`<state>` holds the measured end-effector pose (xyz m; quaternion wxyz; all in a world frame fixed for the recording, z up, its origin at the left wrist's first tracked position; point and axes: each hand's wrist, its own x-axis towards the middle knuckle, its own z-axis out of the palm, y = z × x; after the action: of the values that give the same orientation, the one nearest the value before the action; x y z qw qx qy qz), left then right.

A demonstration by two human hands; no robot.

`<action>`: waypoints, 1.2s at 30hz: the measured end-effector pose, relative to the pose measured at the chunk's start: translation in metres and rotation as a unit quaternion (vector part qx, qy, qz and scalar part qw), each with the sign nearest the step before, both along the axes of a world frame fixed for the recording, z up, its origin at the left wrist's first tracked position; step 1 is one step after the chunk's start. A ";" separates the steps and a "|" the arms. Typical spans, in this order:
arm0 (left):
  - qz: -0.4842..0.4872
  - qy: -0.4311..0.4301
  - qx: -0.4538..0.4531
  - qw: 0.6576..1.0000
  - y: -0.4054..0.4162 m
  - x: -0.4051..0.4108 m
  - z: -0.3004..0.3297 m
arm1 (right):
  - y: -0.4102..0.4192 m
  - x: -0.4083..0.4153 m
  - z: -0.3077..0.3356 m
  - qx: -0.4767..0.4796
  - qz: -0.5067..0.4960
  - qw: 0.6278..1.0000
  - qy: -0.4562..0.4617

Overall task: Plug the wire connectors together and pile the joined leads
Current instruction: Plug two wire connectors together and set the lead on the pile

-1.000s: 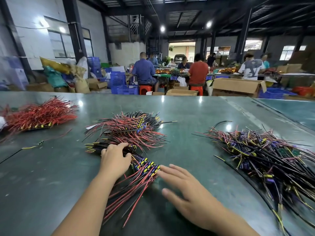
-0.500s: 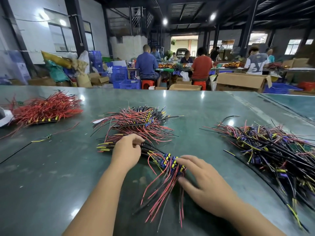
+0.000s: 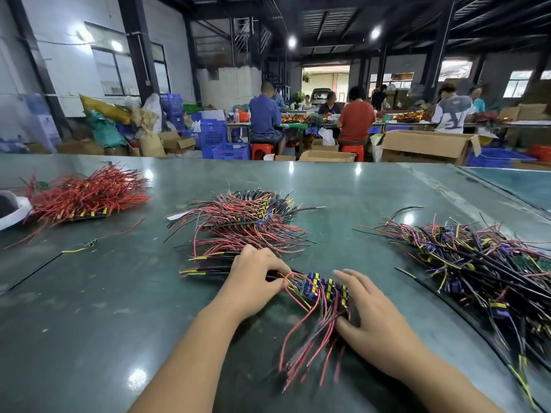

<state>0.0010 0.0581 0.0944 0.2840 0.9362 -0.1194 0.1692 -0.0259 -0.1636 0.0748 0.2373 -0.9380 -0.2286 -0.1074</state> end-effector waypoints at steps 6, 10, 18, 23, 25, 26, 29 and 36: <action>0.015 -0.074 0.014 0.997 -0.001 0.003 0.001 | -0.002 0.008 0.002 0.008 -0.026 1.000 -0.014; 0.007 -0.060 -0.014 0.998 0.002 0.004 0.000 | -0.006 0.010 0.002 0.056 -0.035 0.997 -0.025; 0.019 -0.116 -0.141 0.983 -0.004 -0.005 0.010 | -0.017 0.005 0.022 0.169 0.042 0.965 -0.194; -0.014 -0.263 -0.139 0.955 -0.031 -0.021 0.020 | -0.019 0.003 0.027 0.225 0.060 0.937 -0.259; -0.024 -0.270 -0.137 0.953 -0.037 -0.026 0.023 | -0.021 0.003 0.030 0.230 0.078 0.939 -0.244; -0.032 -0.248 -0.130 0.959 -0.038 -0.028 0.025 | -0.023 0.002 0.031 0.226 0.090 0.941 -0.234; -0.075 -0.144 -0.042 0.986 -0.039 -0.026 0.023 | -0.027 -0.001 0.035 0.187 0.124 0.950 -0.218; -0.071 -0.136 -0.065 0.986 -0.037 -0.024 0.022 | -0.036 -0.002 0.038 0.233 0.077 0.967 -0.070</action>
<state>-0.0226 0.0207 0.1165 0.3365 0.8734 -0.2115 0.2814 -0.0276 -0.2001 0.1126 0.4398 -0.8268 -0.2846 -0.2050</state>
